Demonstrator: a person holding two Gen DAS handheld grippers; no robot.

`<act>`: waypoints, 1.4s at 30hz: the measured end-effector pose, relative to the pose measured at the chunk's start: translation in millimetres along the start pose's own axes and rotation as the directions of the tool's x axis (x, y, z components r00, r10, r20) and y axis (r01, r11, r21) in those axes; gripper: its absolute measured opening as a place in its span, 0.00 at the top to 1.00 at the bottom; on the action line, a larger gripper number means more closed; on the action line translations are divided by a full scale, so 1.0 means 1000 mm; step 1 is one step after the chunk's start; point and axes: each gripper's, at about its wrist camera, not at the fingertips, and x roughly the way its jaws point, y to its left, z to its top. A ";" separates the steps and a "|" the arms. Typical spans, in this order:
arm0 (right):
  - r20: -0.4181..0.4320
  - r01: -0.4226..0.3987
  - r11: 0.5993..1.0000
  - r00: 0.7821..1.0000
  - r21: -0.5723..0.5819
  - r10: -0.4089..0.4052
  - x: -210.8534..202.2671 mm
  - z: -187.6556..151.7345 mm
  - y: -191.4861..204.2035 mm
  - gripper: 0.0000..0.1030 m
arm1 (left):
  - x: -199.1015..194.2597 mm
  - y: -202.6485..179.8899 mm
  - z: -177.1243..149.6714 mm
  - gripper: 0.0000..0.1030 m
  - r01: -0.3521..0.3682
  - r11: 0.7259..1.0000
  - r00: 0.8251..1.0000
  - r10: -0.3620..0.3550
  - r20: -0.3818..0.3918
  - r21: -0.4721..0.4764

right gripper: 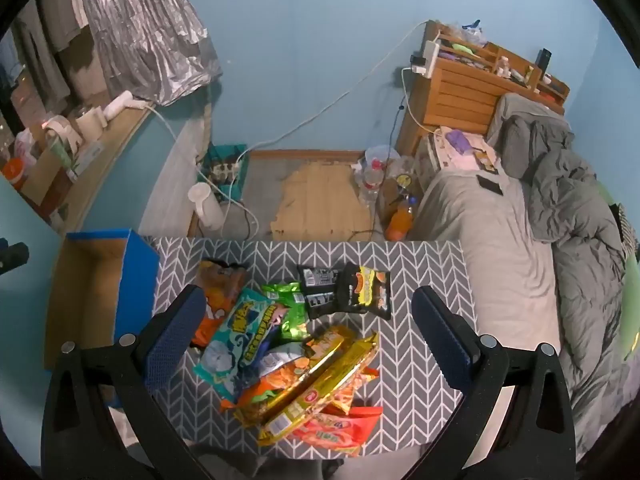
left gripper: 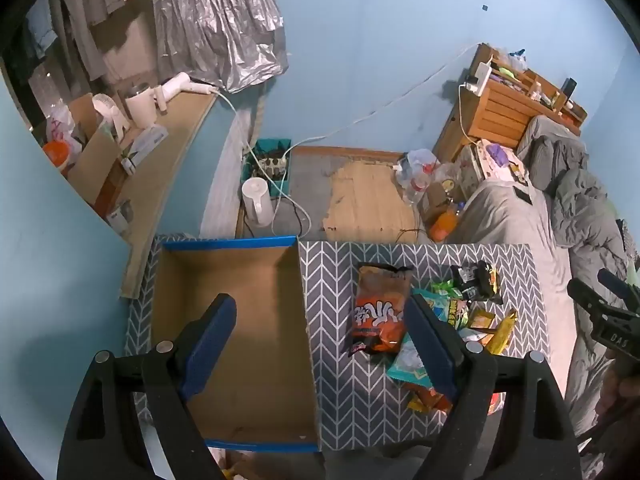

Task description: Organize snacks

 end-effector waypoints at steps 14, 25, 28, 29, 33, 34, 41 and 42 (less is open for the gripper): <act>-0.005 -0.012 1.000 1.000 -0.001 0.012 0.007 0.002 -0.003 0.02 | 0.000 -0.010 -0.002 0.16 0.018 1.000 1.000 -0.017 0.017 -0.008; -0.009 -0.022 1.000 1.000 -0.005 0.022 0.004 0.000 -0.008 0.02 | -0.001 -0.010 0.002 0.16 0.030 0.999 1.000 -0.030 0.004 -0.017; -0.010 -0.024 1.000 1.000 -0.004 0.024 0.004 -0.001 -0.008 0.02 | -0.001 -0.011 0.001 0.16 0.038 0.999 0.999 -0.038 -0.001 -0.023; -0.009 -0.025 1.000 1.000 -0.005 0.025 0.004 -0.001 -0.008 0.02 | -0.001 -0.011 0.001 0.16 0.039 0.999 0.999 -0.039 -0.004 -0.026; -0.010 -0.027 1.000 1.000 -0.005 0.027 0.004 -0.001 -0.009 0.02 | 0.000 -0.012 -0.001 0.16 0.039 0.999 0.999 -0.039 -0.005 -0.024; -0.010 -0.026 1.000 1.000 -0.005 0.026 0.004 -0.001 -0.008 0.02 | -0.001 -0.012 -0.002 0.16 0.039 0.999 0.999 -0.039 -0.004 -0.023; -0.011 -0.029 1.000 1.000 -0.004 0.029 0.003 -0.001 -0.008 0.02 | -0.001 -0.015 -0.003 0.16 0.042 0.999 0.999 -0.042 -0.010 -0.020; -0.011 -0.029 1.000 1.000 -0.003 0.029 0.004 -0.001 -0.008 0.02 | -0.001 -0.016 -0.003 0.16 0.043 0.999 0.999 -0.043 -0.010 -0.020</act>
